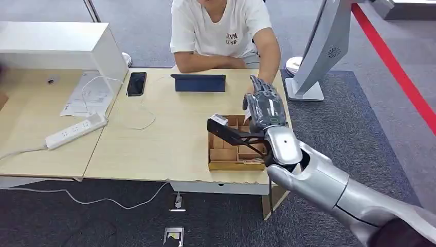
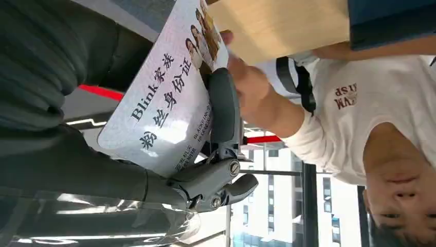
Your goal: Pass the card to the sensor for recognition and then transmit it.
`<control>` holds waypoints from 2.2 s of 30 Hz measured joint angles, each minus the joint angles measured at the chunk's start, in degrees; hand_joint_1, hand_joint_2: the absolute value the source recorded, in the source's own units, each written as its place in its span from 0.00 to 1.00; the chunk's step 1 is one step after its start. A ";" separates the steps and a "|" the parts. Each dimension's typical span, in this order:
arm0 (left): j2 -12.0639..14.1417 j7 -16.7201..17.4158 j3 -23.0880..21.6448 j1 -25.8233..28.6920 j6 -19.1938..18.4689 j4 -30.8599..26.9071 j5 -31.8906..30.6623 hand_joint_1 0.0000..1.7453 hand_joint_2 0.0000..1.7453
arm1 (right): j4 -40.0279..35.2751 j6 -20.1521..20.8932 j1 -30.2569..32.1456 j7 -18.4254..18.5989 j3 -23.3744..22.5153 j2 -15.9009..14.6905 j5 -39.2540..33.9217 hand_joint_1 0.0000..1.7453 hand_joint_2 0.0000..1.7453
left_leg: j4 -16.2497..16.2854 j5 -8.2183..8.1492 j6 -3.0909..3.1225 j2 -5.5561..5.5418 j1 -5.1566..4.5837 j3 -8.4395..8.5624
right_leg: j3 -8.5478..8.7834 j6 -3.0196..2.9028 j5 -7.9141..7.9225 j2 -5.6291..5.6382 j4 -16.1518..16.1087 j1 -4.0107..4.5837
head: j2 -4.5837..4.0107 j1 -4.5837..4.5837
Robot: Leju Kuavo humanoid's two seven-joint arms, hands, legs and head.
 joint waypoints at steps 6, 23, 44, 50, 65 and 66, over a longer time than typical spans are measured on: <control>0.42 0.02 0.00 0.10 -0.68 0.00 0.70 0.00 0.00 | 3.50 -1.25 -1.45 -0.46 3.37 3.23 -0.15 0.80 1.00 | 0.01 0.00 0.00 0.00 0.00 0.00 | 0.00 0.00 0.00 0.00 -0.02 0.00 | 0.00 0.00; 0.77 -0.41 0.00 0.26 -0.68 0.11 1.79 0.00 0.00 | 9.22 -1.73 -2.47 0.79 7.71 4.94 -0.15 0.00 1.00 | 0.03 -0.01 0.01 0.00 -0.01 0.00 | -0.04 0.01 0.01 0.01 -0.03 -0.01 | 0.00 -0.02; 0.74 -0.46 -1.40 0.00 -0.31 0.15 2.08 0.00 0.00 | 6.80 -22.02 1.57 0.85 2.46 1.57 -0.26 0.00 1.00 | 0.08 -0.02 0.02 0.01 -0.01 0.03 | -0.03 0.02 0.02 0.03 -0.04 -0.01 | 0.00 0.00; 0.66 -1.64 -1.40 0.38 0.55 0.37 3.21 0.00 0.00 | -1.04 -30.10 8.44 -5.49 -2.17 -1.29 -5.66 0.00 1.00 | 0.07 -0.04 0.03 0.00 0.01 0.06 | 0.01 0.03 0.01 0.02 -0.08 0.01 | 0.00 0.02; 0.48 -1.97 -1.33 1.36 0.87 1.18 1.94 0.00 0.00 | -18.95 -30.05 30.29 -15.06 -11.87 -8.20 -8.76 0.00 1.00 | 0.06 -0.04 0.04 0.01 0.00 0.03 | 0.01 0.03 0.01 0.02 -0.10 0.00 | 0.00 0.00; 0.50 -1.94 -1.33 1.36 0.87 1.18 2.05 0.00 0.00 | -19.45 -29.86 31.08 -14.54 -12.26 -8.50 -7.92 0.00 1.00 | 0.06 -0.04 0.04 0.01 0.00 0.03 | 0.01 0.03 0.01 0.02 -0.10 0.00 | 0.00 -0.02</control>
